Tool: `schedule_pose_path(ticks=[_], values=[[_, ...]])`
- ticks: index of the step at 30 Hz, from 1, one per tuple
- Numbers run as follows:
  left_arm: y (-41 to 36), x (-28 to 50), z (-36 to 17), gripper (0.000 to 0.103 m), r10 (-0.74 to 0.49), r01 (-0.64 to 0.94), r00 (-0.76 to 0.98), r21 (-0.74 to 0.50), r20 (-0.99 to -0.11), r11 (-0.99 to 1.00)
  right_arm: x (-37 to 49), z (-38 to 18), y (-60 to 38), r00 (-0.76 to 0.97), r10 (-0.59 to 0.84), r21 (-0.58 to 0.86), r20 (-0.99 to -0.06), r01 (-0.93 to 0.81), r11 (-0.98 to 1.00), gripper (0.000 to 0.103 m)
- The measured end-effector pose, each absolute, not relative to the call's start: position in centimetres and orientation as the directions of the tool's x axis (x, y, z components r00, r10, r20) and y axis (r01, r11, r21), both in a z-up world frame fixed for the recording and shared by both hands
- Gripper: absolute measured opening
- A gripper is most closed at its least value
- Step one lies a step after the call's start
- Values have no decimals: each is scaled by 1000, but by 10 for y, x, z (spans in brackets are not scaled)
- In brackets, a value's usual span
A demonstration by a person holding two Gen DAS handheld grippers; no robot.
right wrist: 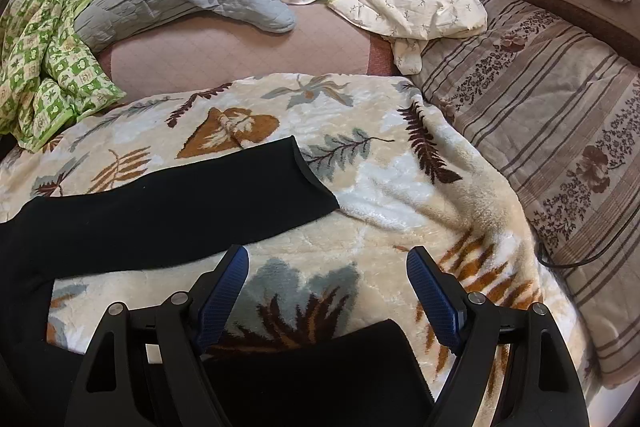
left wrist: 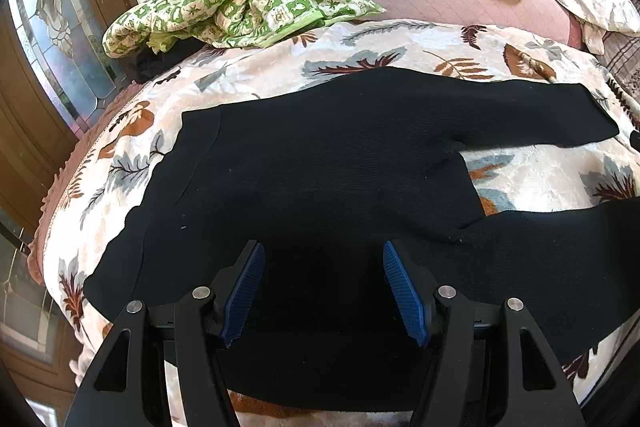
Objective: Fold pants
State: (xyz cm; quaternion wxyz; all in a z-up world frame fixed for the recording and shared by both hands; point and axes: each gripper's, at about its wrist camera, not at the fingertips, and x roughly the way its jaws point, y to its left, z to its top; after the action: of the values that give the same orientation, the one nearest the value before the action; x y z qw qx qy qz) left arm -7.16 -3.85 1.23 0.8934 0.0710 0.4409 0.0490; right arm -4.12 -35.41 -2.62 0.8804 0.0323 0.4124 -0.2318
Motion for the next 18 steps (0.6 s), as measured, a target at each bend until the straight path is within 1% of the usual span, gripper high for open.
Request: schedule_pose_path(ticks=[18], values=[[-36, -69, 9, 62, 147, -29, 599, 162, -787, 986, -40, -26, -353, 550, -374, -131, -747, 429, 894, 82]])
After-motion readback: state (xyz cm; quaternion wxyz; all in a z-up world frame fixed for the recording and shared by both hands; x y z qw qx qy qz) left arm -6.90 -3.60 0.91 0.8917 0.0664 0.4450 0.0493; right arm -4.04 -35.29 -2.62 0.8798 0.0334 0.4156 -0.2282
